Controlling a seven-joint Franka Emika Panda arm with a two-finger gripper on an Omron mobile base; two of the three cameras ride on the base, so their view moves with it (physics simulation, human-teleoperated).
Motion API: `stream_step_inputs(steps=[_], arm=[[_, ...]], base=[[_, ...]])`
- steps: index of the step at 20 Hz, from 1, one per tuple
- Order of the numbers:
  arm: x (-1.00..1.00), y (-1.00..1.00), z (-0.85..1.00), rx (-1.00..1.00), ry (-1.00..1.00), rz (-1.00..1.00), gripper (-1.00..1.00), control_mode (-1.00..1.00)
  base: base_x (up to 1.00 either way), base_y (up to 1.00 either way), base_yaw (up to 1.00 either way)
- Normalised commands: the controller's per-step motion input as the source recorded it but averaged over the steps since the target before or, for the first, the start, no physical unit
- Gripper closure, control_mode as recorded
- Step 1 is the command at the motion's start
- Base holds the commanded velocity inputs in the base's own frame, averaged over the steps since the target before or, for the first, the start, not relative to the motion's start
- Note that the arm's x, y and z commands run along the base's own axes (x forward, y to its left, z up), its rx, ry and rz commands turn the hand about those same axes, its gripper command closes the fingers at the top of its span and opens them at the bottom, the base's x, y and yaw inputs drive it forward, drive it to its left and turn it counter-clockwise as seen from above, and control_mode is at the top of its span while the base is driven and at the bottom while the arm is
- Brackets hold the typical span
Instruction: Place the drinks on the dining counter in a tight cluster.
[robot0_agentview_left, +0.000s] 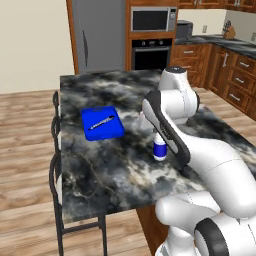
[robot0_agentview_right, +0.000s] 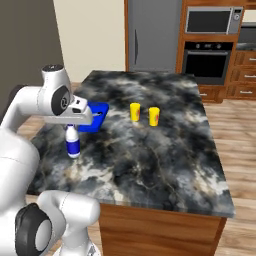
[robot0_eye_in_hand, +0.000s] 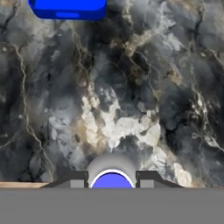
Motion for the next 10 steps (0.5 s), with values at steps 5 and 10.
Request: stream_step_inputs(steps=[5, 10], arm=[[0.03, 0.00, -0.91, 0.00, 0.06, 0.00, 1.00, -1.00], [0.12, 0.00, -0.83, 0.00, 0.00, 0.00, 1.00, -1.00]], base=[[0.00, 0.00, 0.00], [0.00, 0.00, 0.00]])
